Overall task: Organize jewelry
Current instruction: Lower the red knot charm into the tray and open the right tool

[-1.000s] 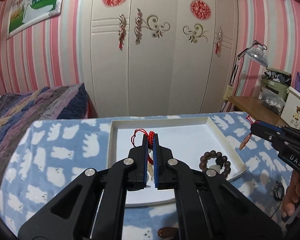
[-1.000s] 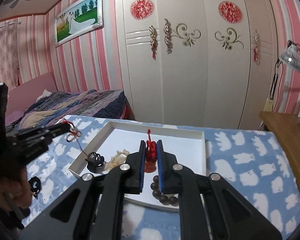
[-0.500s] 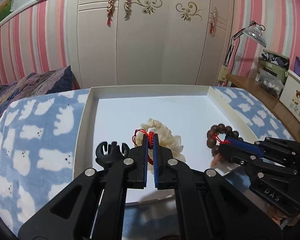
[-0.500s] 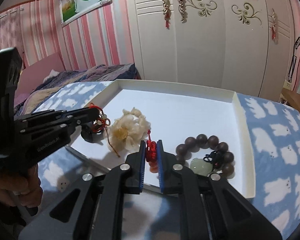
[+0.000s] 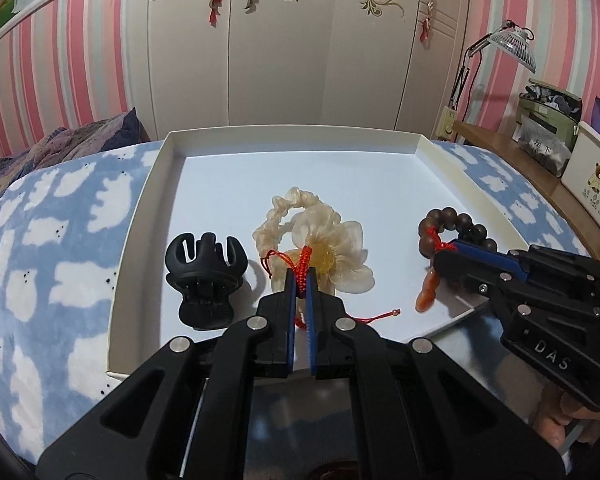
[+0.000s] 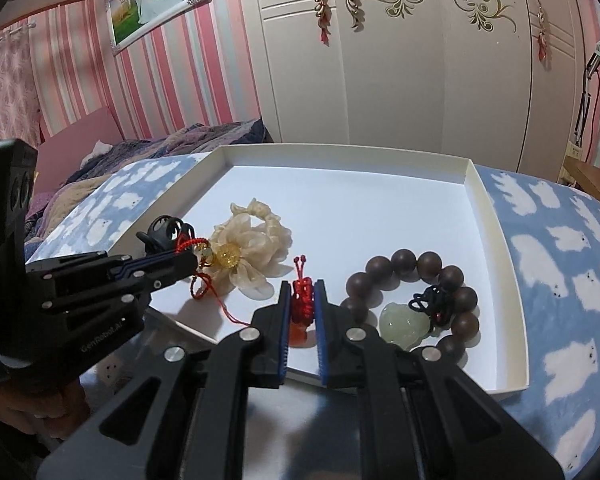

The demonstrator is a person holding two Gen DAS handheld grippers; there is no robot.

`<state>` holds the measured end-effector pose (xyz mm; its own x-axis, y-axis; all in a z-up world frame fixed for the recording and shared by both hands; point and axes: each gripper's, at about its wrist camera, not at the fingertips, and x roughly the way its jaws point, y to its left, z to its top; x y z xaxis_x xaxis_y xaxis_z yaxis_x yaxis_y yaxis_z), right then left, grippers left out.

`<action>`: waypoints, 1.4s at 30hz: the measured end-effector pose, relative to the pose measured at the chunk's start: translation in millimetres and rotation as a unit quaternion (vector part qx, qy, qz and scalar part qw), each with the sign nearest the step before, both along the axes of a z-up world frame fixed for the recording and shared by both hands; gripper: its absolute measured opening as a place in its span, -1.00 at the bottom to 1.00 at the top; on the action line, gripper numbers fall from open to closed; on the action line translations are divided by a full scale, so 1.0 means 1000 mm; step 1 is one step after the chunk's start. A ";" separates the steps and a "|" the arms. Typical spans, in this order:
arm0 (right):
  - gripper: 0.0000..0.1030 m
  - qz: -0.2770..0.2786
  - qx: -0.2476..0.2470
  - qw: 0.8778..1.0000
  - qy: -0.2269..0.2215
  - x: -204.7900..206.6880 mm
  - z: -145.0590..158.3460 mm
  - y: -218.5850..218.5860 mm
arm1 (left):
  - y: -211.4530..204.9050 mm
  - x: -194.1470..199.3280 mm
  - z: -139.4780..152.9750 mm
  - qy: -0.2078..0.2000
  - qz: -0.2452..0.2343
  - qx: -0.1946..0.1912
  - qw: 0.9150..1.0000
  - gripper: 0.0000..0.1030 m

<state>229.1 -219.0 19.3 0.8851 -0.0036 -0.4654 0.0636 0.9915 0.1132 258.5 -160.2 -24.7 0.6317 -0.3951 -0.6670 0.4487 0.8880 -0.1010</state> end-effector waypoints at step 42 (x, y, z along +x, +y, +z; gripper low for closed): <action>-0.33 -0.049 0.028 0.998 -0.042 -0.020 0.016 -0.035 | 0.009 -0.007 0.010 0.000 0.006 -0.011 1.000 -0.40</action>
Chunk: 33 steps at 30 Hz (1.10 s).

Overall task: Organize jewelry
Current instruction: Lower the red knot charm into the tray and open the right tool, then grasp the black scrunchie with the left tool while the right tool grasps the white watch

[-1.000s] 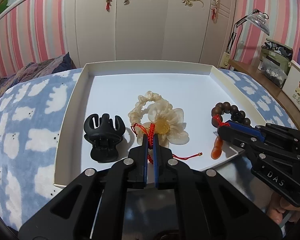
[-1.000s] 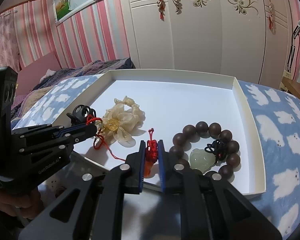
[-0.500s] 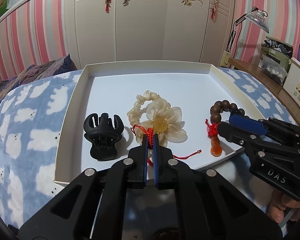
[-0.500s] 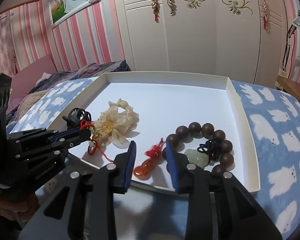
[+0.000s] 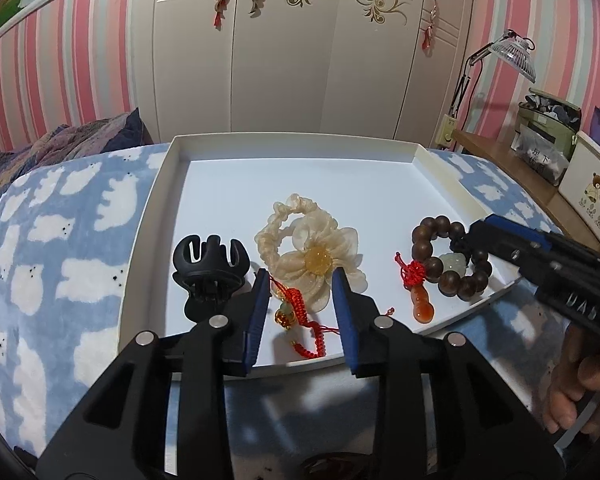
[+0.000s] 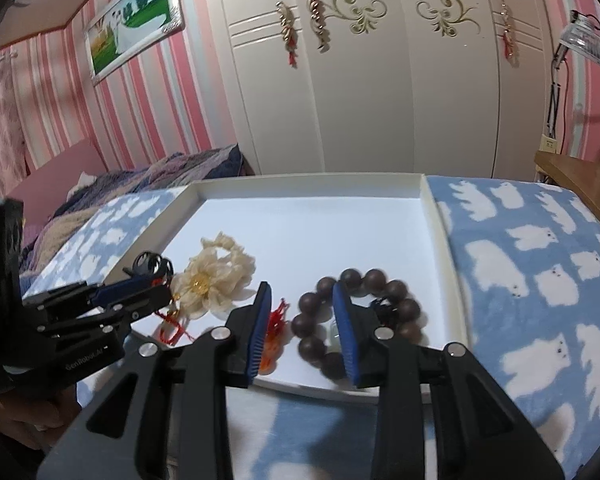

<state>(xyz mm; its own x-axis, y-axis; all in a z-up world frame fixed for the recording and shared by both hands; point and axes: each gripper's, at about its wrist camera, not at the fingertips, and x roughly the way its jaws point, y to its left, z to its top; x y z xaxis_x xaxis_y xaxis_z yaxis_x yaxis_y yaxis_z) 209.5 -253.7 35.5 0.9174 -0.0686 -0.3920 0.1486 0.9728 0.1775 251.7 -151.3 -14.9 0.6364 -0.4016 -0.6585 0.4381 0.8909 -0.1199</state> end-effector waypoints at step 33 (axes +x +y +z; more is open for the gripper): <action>-0.17 -0.002 -0.013 1.000 0.022 -0.103 -0.006 -0.009 | 0.133 -0.090 0.045 -0.019 0.107 0.033 0.994 0.04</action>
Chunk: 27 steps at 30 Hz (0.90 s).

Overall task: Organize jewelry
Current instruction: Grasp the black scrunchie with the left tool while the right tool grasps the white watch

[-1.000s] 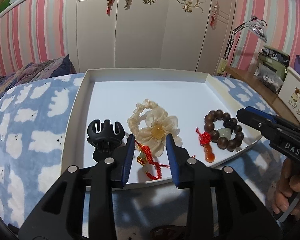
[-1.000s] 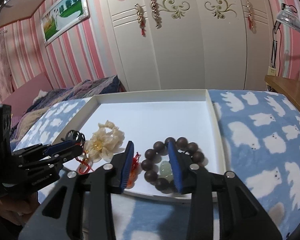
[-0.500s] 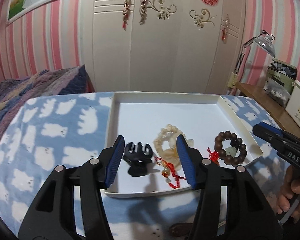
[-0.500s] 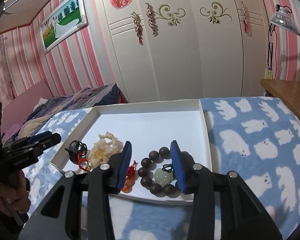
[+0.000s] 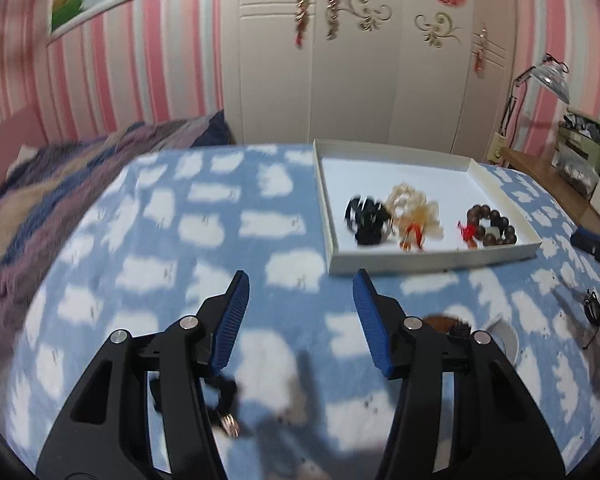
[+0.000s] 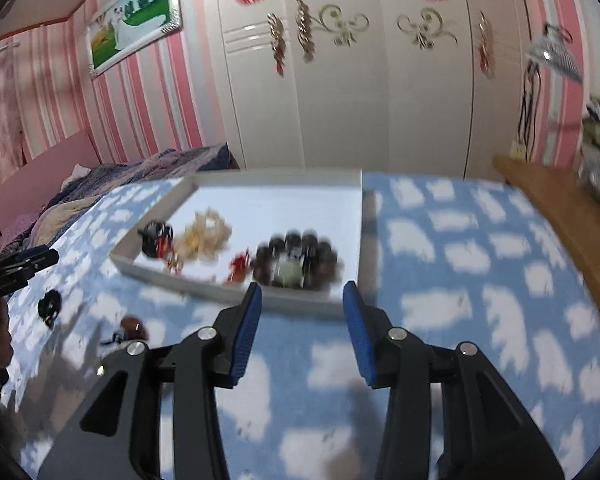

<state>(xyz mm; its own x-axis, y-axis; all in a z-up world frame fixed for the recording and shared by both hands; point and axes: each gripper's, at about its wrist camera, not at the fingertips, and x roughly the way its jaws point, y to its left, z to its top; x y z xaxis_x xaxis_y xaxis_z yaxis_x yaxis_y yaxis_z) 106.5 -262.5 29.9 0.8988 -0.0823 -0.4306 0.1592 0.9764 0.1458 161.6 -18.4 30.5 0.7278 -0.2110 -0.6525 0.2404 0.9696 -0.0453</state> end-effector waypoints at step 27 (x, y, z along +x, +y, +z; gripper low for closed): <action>-0.17 0.044 0.019 0.997 0.055 0.018 -0.036 0.076 | 0.074 -0.016 -0.056 0.052 0.074 0.039 0.995 0.02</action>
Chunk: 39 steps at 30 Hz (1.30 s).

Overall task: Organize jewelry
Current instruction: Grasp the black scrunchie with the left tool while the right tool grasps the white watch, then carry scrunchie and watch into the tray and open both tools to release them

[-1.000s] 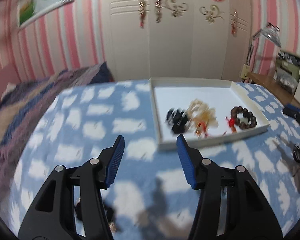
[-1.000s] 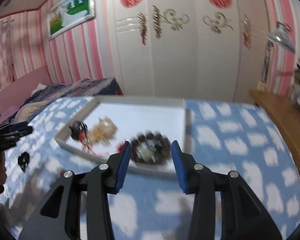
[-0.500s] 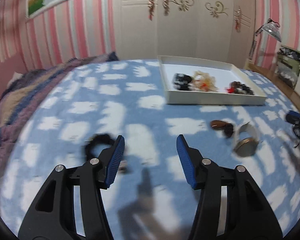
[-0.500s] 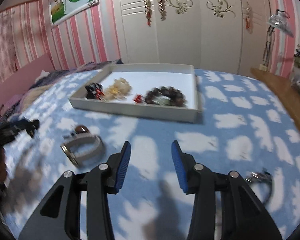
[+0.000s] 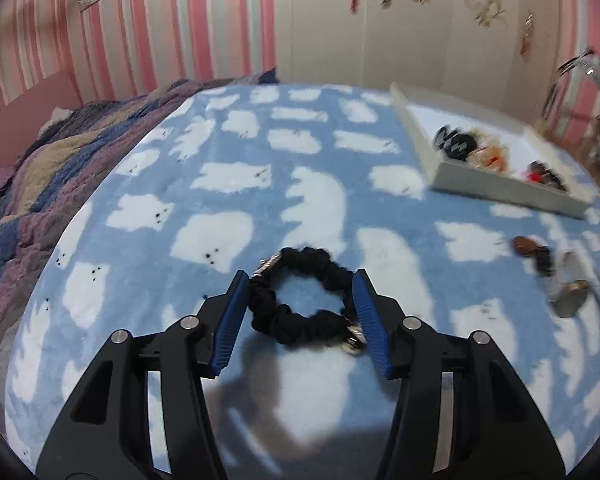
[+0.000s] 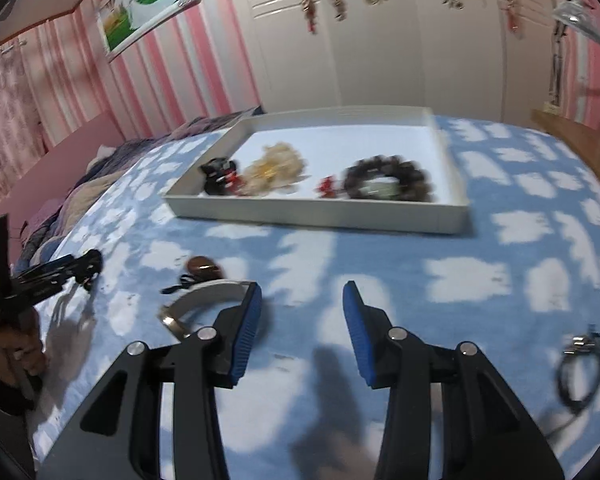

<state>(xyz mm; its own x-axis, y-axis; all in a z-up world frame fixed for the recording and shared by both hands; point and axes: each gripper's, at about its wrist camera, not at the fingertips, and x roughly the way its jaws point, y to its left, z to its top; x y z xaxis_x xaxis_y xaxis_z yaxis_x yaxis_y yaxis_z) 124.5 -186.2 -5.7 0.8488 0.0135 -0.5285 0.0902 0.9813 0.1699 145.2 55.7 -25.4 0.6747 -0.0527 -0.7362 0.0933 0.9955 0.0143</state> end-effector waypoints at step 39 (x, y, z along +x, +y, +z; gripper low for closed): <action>-0.93 0.016 -0.012 0.992 -0.128 -0.002 0.094 -0.014 | -0.072 0.014 0.097 -0.098 -0.088 -0.066 0.989 -0.89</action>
<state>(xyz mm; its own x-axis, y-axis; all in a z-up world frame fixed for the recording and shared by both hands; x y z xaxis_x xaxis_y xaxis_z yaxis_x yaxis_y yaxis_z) 122.9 -199.7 88.1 0.9546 0.0325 -0.2961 0.0159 0.9871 0.1596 159.6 -16.0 71.6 0.7756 -0.2691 -0.5709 0.2743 0.9584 -0.0791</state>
